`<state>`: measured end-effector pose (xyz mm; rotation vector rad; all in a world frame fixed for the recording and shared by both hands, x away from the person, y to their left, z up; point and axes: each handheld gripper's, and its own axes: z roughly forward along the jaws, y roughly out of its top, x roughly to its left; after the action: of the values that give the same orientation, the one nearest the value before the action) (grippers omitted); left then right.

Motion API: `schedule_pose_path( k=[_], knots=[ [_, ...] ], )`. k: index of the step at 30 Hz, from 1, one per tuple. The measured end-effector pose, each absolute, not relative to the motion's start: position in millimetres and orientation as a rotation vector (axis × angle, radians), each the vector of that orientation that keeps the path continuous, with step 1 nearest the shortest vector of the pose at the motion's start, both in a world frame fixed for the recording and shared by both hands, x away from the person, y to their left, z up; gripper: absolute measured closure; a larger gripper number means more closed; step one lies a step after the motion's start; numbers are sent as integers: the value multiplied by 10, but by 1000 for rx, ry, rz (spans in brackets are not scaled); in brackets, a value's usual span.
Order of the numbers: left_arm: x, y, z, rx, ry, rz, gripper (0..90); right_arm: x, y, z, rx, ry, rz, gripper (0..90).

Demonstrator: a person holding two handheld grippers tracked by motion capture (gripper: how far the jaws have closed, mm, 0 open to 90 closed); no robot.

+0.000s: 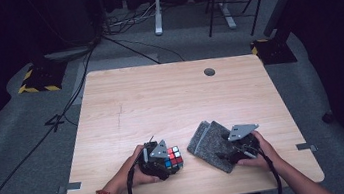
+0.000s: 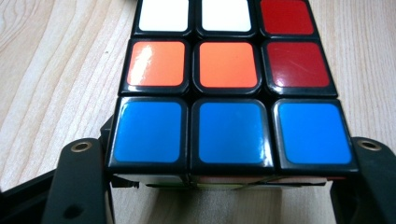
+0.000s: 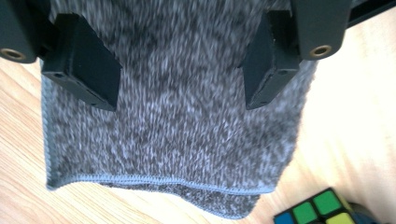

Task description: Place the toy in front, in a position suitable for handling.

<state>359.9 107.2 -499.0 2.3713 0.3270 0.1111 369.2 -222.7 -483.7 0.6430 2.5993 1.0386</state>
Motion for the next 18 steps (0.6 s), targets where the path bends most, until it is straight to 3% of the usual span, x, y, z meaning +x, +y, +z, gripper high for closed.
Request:
schedule_pose_path(
  k=[4,11,14,15,16,18],
  knots=[
    [3602,1060,-4992,2368,324,111,327,3780,-2213,-4916,686,2605,1008,200],
    [3597,1054,-4992,2373,341,120,313,3809,-2285,-4977,715,2627,1080,249],
    [3600,1051,-4994,2372,348,123,295,3797,-2270,-4951,710,2648,1063,329],
    [3598,1045,-4994,2372,355,122,287,3788,-2263,-4940,697,2659,1063,388],
    [3600,1034,-4994,2377,375,131,255,3757,-2248,-4921,664,2677,1065,507],
    [3603,1030,-4994,2380,390,132,221,3737,-2243,-4912,637,2690,1070,600]
  ],
)
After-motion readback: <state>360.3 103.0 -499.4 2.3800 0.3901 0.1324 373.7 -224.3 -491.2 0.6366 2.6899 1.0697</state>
